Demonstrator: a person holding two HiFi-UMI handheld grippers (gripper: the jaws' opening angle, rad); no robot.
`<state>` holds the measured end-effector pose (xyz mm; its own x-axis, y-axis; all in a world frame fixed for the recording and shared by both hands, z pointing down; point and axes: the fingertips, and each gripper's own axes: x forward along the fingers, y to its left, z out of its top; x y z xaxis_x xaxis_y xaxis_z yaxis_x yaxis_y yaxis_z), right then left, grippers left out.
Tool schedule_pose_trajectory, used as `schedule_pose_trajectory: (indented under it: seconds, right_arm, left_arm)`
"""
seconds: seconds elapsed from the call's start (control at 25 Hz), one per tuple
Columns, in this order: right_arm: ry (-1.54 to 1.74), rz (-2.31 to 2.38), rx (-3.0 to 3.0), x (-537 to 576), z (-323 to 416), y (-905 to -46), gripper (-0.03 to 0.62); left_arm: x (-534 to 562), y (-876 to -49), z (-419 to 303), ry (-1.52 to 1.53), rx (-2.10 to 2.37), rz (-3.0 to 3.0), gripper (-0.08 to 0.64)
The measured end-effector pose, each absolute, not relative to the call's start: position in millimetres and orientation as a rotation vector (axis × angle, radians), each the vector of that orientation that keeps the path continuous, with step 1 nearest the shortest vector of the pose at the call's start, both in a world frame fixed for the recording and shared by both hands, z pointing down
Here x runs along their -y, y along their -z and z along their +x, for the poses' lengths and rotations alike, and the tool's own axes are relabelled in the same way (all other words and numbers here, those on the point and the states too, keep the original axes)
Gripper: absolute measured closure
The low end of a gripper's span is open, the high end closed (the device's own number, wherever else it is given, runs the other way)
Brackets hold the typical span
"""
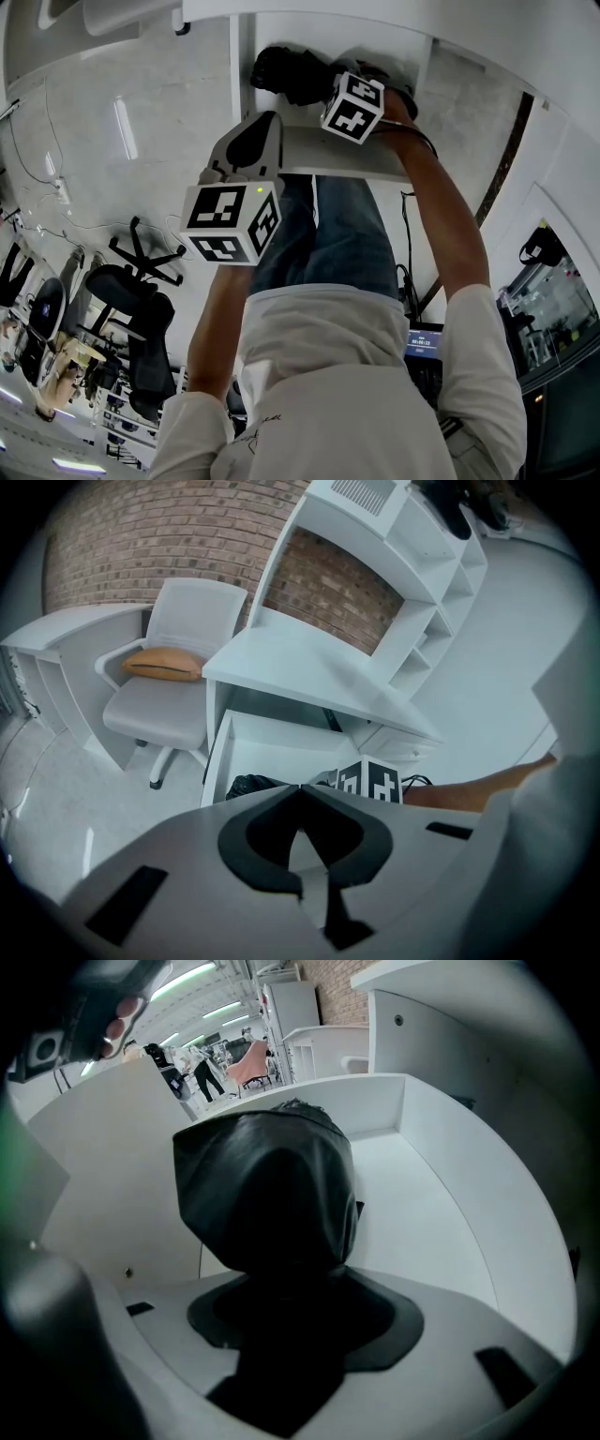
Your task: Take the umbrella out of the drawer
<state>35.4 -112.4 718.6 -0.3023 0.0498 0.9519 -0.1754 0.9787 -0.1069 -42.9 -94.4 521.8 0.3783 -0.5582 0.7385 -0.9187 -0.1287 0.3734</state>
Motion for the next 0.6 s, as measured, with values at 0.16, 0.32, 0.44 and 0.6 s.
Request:
schedule_pose_trajectory:
  seconds: [0.16,0.32,0.44,0.6]
  right_arm:
    - [-0.219,0.087,1.865,106,38,-714,0.354]
    - [-0.213,0.088,1.862,103,41,-709,0.353]
    - [-0.207,0.092,1.865,102,39,-704,0.353]
    - [-0.205,0.121,1.871,103,38,-696,0.353]
  left_arm:
    - [92,-517,-38,-0.536,1.269,1.82,0.543]
    - [92,-512,-33,-0.504,1.257,1.834,0.543]
    - [92,-509,-33,-0.502,1.255,1.837,0.543]
    - [91,-504,-35,-0.492,1.255,1.842,0.543]
